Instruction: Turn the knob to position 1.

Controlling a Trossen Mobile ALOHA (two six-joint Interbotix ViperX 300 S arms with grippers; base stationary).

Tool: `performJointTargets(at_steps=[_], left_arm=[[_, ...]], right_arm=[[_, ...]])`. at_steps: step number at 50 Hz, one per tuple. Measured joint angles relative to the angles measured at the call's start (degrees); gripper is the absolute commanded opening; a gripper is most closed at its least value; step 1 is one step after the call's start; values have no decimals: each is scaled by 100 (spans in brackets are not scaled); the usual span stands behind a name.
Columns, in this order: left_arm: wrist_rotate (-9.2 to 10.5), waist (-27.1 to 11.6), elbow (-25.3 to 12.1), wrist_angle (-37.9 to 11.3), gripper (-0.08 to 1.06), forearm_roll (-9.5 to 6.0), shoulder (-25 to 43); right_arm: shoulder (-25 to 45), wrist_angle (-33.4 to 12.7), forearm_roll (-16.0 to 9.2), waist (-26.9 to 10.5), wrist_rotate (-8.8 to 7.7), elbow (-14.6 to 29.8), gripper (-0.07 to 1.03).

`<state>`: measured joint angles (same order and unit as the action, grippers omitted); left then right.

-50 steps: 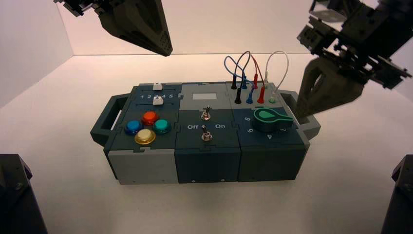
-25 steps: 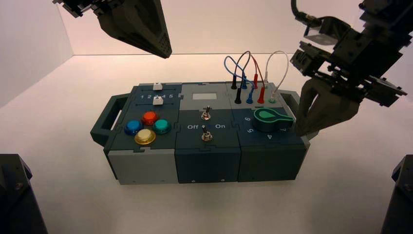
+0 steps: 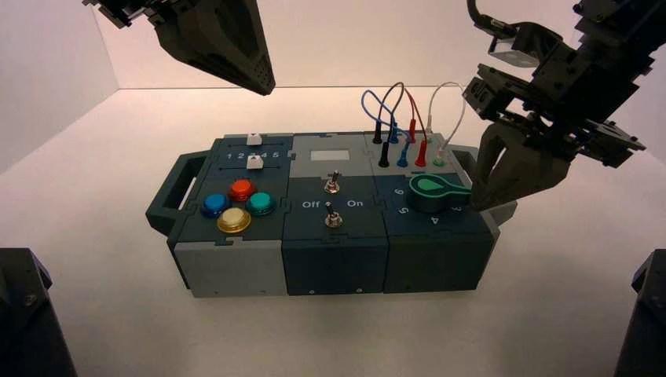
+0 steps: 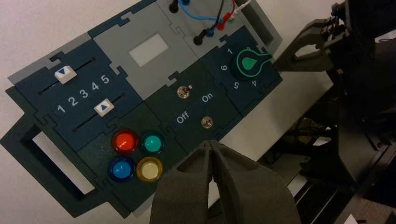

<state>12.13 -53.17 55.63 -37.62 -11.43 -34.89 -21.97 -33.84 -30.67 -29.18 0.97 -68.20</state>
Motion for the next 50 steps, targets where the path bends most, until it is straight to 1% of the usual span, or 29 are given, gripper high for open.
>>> performJointTargets(at_steps=[17, 26, 40, 50], left_arm=[[-53, 0, 0, -70, -3, 0, 18], [-105, 0, 0, -123, -3, 0, 18], [-123, 0, -9, -185, -3, 0, 18], [-149, 0, -9, -255, -3, 9, 18]], right_arm=[[281, 211, 70, 0, 0, 105, -2], [352, 272, 114, 0, 0, 246, -2], [554, 325, 185, 0, 0, 431, -2], [773, 360, 290, 0, 0, 606, -2]])
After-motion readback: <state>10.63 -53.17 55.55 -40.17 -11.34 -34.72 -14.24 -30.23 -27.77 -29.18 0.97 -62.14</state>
